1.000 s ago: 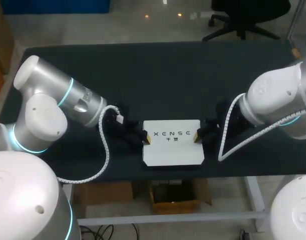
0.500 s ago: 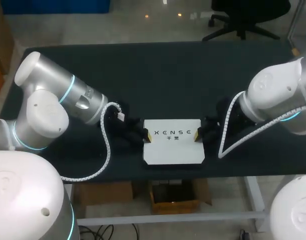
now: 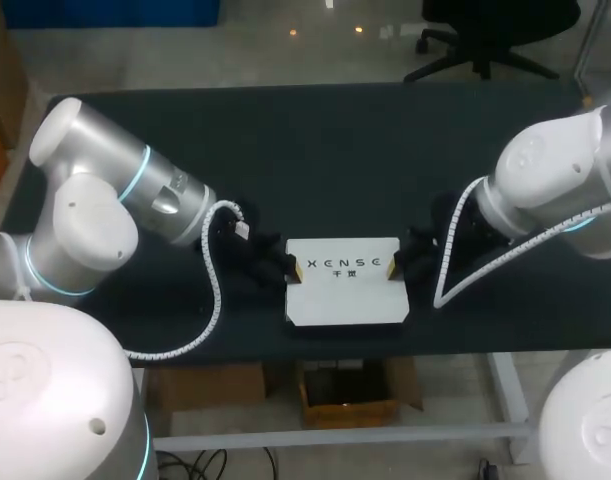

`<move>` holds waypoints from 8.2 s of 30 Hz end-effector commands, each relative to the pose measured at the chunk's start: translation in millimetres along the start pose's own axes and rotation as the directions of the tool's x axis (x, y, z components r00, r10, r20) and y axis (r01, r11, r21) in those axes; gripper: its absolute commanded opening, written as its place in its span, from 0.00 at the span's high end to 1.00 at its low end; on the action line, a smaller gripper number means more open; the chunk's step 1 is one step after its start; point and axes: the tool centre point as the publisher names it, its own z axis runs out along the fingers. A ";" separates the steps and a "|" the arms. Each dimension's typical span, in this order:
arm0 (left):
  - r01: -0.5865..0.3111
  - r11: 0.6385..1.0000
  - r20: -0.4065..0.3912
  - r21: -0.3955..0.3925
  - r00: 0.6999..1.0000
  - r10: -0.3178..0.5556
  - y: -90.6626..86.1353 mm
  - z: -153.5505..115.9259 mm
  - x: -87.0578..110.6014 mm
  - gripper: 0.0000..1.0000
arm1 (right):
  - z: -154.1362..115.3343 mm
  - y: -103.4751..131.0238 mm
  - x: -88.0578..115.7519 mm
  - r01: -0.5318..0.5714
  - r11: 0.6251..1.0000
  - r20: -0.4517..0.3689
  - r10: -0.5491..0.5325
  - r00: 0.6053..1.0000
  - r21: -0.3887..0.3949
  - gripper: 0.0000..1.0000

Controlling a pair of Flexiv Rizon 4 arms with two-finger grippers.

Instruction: Assemble the packaging by folding the flat box into shape, placing the metal phone stand inside, and closing the box properly

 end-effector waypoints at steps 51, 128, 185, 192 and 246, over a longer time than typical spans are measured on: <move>0.086 0.995 0.025 -0.051 0.996 -0.085 -6.3 -5.3 14.7 0.61 | -7.3 15.3 20.7 -0.123 0.974 0.061 0.113 0.992 0.188 0.60; 0.247 0.938 0.000 -0.245 0.967 -0.255 -17.1 -23.4 25.8 0.60 | -14.3 26.7 32.4 -0.163 0.944 0.032 0.161 0.987 0.289 0.61; 0.316 0.894 0.005 -0.318 0.943 -0.332 -28.3 -37.9 36.2 0.62 | -21.8 29.3 47.6 -0.189 0.927 0.038 0.186 0.982 0.324 0.60; 0.325 0.890 0.010 -0.319 0.941 -0.339 -28.4 -38.9 36.7 0.62 | -21.4 30.3 48.4 -0.192 0.925 0.039 0.190 0.981 0.328 0.60; 0.412 0.809 0.053 -0.420 0.901 -0.431 -43.4 -45.0 39.1 0.62 | -21.4 44.7 53.3 -0.216 0.899 0.023 0.224 0.974 0.382 0.60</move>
